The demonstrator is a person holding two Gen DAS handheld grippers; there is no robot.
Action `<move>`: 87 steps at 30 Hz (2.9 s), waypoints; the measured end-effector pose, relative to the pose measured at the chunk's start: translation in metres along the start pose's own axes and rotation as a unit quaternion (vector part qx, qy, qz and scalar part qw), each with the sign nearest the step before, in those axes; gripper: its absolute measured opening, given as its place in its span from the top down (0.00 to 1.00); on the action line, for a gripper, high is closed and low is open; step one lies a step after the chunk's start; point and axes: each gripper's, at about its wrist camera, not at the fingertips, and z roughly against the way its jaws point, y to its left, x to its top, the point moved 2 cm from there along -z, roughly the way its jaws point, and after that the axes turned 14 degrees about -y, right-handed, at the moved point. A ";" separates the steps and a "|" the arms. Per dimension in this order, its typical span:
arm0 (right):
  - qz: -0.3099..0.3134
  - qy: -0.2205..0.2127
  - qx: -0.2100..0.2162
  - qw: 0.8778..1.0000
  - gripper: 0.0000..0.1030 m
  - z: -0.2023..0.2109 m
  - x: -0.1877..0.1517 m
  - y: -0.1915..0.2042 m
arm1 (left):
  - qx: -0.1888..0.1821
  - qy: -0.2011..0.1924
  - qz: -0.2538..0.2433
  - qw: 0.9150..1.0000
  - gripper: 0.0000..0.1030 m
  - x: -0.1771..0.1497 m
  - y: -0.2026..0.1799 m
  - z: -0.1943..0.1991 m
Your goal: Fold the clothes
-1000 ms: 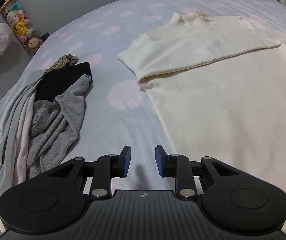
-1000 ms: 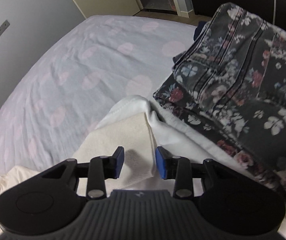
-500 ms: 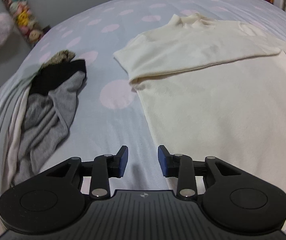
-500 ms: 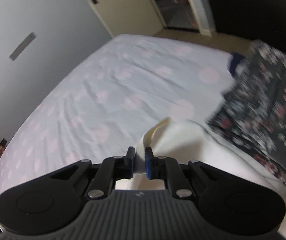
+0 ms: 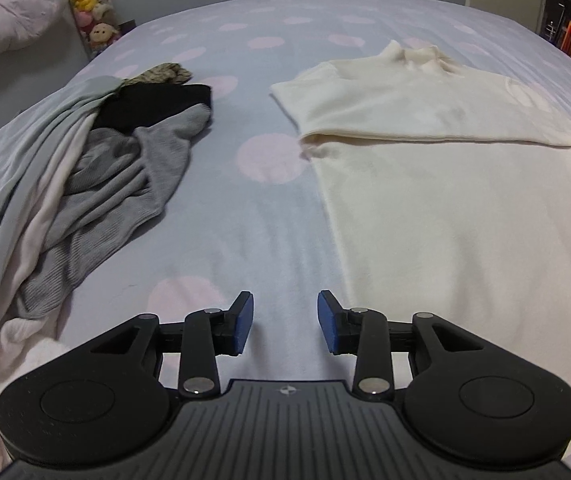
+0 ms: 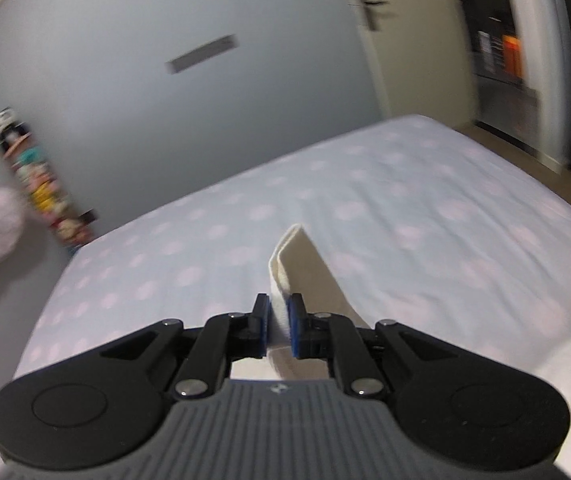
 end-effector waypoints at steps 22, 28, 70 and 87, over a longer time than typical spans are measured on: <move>0.051 0.180 0.236 0.954 0.98 -0.075 -0.187 0.277 | -0.004 -0.024 0.041 0.999 0.64 0.006 0.043 -0.016; 0.041 0.214 0.220 0.951 0.97 -0.084 -0.230 0.258 | -0.015 -0.029 0.061 0.998 0.64 0.010 0.048 -0.016; 0.164 0.143 0.078 0.973 0.59 -0.069 -0.275 -0.023 | -0.130 0.036 0.070 0.988 0.52 0.157 -0.073 -0.193; 0.082 0.155 0.054 0.983 0.47 -0.081 -0.272 -0.064 | -0.206 -0.087 0.035 0.974 0.95 0.254 -0.126 -0.092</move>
